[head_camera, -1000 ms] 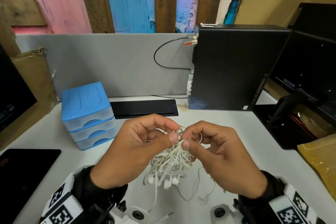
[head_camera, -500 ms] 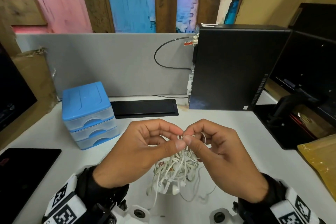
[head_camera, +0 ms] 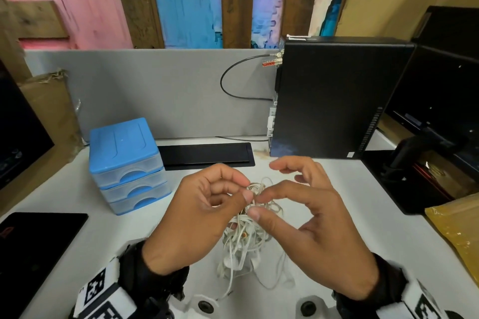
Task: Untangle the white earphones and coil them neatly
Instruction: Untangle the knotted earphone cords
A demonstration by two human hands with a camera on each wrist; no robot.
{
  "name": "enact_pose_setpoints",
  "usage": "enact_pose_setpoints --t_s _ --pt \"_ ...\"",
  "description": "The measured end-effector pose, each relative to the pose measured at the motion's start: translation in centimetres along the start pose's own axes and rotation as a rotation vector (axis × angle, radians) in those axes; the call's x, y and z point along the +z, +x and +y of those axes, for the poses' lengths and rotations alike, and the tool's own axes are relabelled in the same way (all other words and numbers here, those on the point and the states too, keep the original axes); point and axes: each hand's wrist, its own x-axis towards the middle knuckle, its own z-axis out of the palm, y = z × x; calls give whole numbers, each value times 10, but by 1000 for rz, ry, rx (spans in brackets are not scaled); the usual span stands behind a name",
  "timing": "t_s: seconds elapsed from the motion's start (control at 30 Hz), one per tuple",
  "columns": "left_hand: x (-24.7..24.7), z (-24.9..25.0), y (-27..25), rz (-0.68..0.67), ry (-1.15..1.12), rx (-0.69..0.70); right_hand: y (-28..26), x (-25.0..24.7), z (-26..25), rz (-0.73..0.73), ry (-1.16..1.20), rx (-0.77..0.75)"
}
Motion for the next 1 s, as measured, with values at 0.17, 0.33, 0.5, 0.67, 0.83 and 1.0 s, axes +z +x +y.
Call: enact_pose_setpoints --t_s 0.17,0.33,0.5,0.67,0.83,1.0 --pt "8 -4 -3 37 107 68 -3 8 4 70 -197 53" --pt "11 -12 -4 49 229 95 -4 12 6 37 -172 87" --pt "4 -21 2 8 380 126 7 5 8 81 286 273" --pt "2 -18 5 -34 232 110 15 -8 -1 -84 826 504" --pt "2 -17 6 14 223 201 12 -7 -6 -268 441 521" --pt "7 -22 2 23 341 215 7 -2 2 -133 74 381"
